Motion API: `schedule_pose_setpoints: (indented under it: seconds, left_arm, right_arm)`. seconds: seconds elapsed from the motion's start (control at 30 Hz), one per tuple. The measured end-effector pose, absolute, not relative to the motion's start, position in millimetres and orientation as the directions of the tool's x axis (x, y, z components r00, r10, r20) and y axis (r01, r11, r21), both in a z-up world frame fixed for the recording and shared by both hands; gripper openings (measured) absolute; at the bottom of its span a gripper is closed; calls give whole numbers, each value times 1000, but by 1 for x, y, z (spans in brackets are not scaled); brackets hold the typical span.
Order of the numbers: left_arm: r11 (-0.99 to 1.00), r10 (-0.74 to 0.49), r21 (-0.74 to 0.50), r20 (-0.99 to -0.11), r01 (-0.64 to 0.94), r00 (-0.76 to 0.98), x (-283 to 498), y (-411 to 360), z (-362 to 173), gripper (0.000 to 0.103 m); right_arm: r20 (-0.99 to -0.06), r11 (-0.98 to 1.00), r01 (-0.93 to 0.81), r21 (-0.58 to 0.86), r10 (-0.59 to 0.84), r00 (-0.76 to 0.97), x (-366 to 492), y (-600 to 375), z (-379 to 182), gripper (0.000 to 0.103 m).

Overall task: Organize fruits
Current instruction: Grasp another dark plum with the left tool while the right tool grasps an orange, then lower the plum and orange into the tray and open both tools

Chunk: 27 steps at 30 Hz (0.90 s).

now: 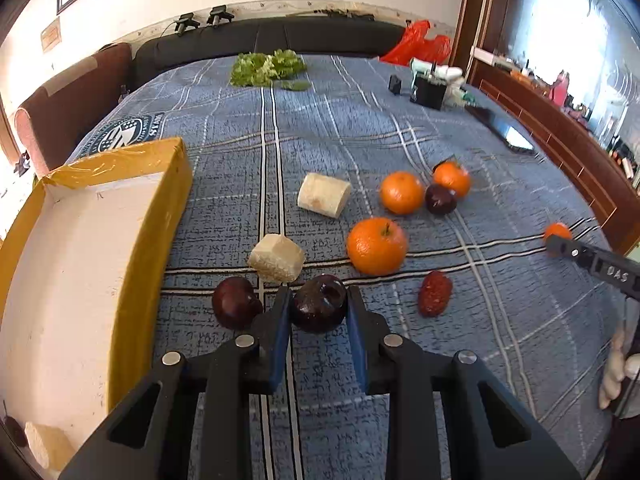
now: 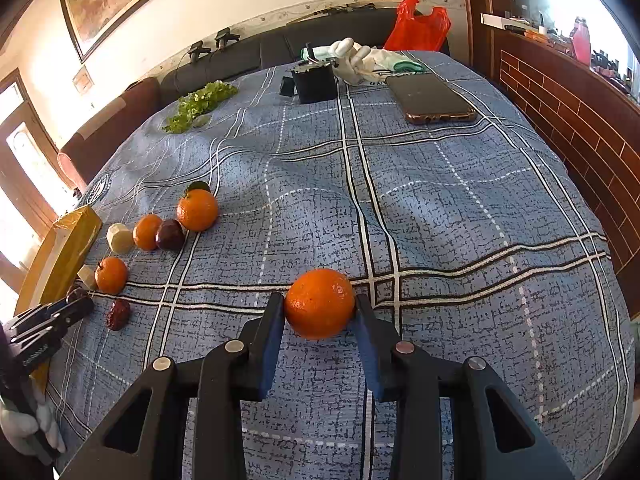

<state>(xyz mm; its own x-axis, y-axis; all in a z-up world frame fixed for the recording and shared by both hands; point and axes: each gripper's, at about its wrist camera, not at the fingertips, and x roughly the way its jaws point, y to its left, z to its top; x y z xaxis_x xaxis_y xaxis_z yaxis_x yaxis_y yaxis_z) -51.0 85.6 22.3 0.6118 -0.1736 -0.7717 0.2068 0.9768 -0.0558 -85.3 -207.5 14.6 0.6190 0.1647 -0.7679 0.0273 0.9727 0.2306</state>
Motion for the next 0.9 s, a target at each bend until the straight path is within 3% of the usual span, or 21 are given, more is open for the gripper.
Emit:
schedule_pose_setpoints:
  seconds: [0.23,0.43,0.7,0.9]
  left_arm:
    - [972,-237,-162,-691,173,683,-92,126,66,26]
    - [981,-165,-185,-659,55,733,-120,195,83,26]
    - [971,6,-166,-707,-174,707,-118,298,73,26]
    - [959,59,-137,-762,-250,645,-99,336,51,26]
  right_arm:
    - [-702,935,-49,351,298,647,-104,-198,42,38]
    - [-664,897,-194,397,427,614,-114,-140,73,38]
    - [-666,790,-453,413,601,442,-113,10,88,38]
    - [-718,717,-590,370,624,307,-112,119,72,39]
